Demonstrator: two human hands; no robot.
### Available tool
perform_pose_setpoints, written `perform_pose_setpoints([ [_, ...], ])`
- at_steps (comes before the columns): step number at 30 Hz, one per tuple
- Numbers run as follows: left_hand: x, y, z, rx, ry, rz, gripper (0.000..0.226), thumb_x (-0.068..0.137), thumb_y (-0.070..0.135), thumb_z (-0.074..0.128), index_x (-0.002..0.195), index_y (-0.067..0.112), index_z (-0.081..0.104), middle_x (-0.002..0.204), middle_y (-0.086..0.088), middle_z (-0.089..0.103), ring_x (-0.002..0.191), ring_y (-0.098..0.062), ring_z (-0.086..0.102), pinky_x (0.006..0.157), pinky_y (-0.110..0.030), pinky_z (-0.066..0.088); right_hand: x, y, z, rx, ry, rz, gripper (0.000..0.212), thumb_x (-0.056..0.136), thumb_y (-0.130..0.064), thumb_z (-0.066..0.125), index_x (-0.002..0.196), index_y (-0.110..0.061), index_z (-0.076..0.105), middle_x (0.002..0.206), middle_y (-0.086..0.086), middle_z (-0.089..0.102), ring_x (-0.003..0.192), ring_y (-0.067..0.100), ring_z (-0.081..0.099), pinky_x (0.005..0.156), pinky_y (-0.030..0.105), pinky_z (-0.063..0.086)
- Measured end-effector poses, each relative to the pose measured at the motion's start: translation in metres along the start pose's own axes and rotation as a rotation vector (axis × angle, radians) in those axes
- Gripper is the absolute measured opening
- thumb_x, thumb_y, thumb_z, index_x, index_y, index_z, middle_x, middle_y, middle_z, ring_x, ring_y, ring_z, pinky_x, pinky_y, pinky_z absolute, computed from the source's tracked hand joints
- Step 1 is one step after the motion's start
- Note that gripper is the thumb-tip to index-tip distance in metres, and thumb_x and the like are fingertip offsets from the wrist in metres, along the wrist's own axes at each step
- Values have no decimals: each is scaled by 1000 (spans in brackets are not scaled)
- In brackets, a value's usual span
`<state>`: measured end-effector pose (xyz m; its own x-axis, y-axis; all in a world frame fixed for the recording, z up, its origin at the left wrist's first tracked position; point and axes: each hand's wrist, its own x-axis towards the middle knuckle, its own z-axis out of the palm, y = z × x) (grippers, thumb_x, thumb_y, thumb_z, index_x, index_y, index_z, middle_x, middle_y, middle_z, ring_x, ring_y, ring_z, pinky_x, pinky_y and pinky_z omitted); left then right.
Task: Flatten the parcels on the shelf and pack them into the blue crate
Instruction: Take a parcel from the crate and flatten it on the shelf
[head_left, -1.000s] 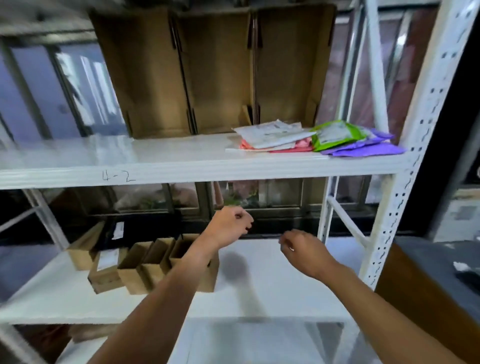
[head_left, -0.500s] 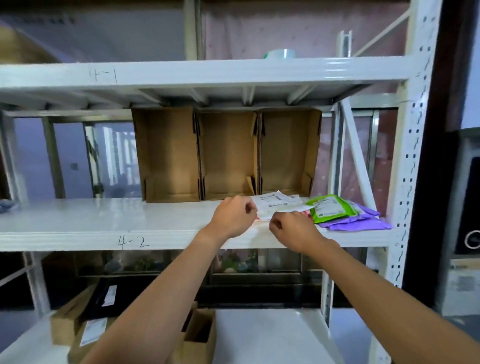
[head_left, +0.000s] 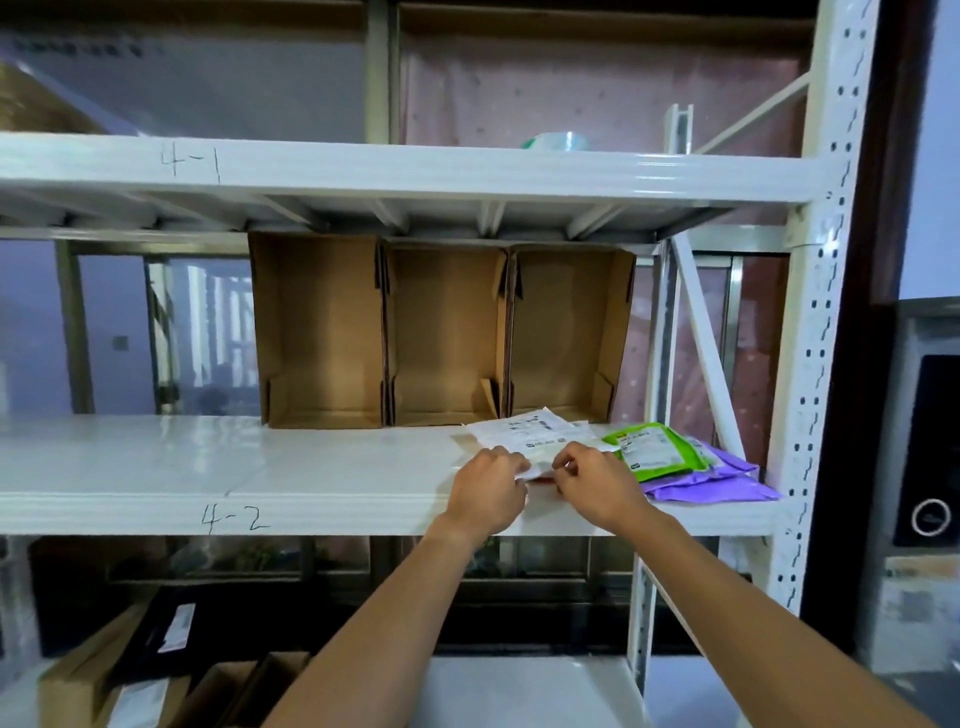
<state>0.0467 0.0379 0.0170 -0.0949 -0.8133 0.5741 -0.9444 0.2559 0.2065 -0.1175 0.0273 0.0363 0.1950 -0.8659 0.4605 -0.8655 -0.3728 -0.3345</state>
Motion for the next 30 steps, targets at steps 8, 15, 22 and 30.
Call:
perform_pose_setpoints([
  [8, -6, -27, -31, 257, 165, 35, 33, 92, 4, 52, 119, 16, 65, 112, -4, 67, 96, -27, 65, 76, -37, 53, 4, -28, 3, -92, 256, -120, 18, 98, -31, 51, 105, -23, 65, 101, -1, 69, 84, 18, 59, 67, 28, 39],
  [15, -31, -97, -72, 258, 238, -32, 26, 95, 9, 51, 115, 17, 65, 107, -2, 71, 91, -25, 66, 72, -35, 53, 22, -83, 36, 102, 229, -217, 19, 99, -30, 52, 108, -21, 66, 107, -4, 58, 91, 10, 53, 77, 27, 47],
  [22, -55, -157, -102, 210, 194, -84, 24, 98, 26, 47, 111, 23, 67, 109, 4, 69, 91, -20, 65, 80, -36, 55, 41, -139, 80, 58, 171, -289, 22, 98, -35, 53, 112, -23, 65, 116, -5, 58, 104, 12, 52, 94, 30, 47],
  [30, -51, -180, -103, 370, 35, -70, 40, 90, 40, 43, 93, 16, 76, 95, -5, 70, 92, -23, 59, 89, -37, 46, 55, -189, 121, 97, -197, -341, 23, 98, -29, 52, 114, -20, 64, 116, -2, 56, 108, 19, 51, 92, 35, 46],
])
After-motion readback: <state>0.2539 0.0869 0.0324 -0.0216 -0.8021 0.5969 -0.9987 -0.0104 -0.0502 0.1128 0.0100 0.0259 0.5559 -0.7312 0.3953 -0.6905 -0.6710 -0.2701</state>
